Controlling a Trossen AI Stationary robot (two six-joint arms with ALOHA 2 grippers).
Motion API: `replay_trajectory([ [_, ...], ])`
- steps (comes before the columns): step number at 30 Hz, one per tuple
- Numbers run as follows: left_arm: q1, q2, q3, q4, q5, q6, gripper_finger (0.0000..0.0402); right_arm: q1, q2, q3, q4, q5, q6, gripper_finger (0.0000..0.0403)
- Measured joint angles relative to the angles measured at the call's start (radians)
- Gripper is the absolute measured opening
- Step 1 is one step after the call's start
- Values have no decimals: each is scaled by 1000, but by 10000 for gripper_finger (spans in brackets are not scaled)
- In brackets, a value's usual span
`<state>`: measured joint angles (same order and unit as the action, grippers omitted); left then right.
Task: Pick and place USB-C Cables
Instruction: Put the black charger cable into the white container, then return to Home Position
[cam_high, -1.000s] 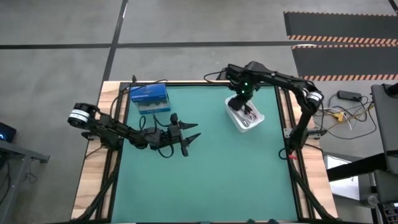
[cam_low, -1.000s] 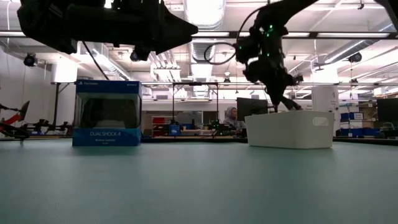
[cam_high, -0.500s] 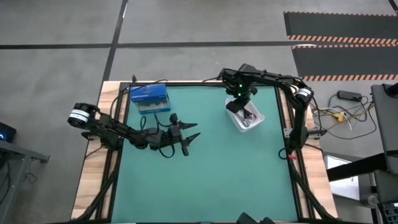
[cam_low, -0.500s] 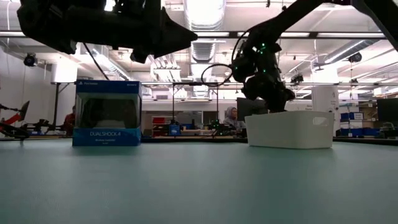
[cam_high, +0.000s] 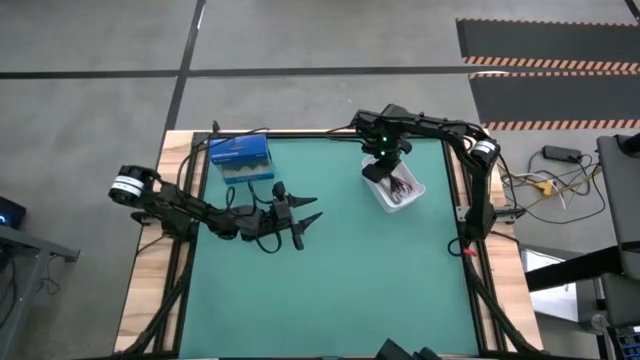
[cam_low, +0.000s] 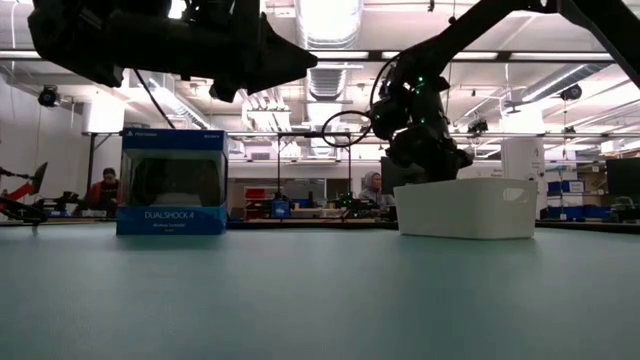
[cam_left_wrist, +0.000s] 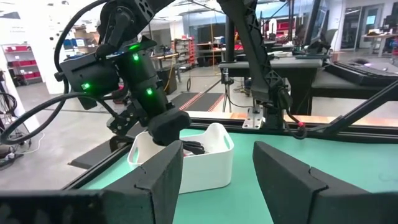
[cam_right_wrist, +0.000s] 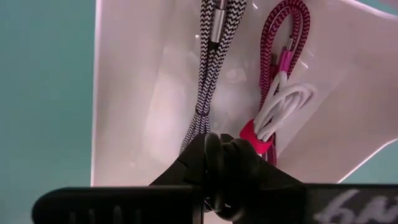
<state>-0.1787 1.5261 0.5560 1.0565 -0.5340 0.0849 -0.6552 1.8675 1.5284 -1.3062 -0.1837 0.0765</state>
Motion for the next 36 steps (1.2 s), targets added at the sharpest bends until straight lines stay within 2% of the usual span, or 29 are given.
replay_trajectory([
  [9, 0, 0, 0, 0, 0, 0, 180, 1, 0, 0, 7, 0, -10, 26],
  [25, 0, 0, 0, -1, 0, 0, 180, 1, -1, -1, 18, 1, -6, 110],
  [36, 0, 0, 0, -1, 1, 0, 180, 2, -47, 7, 6, 1, -6, 116],
])
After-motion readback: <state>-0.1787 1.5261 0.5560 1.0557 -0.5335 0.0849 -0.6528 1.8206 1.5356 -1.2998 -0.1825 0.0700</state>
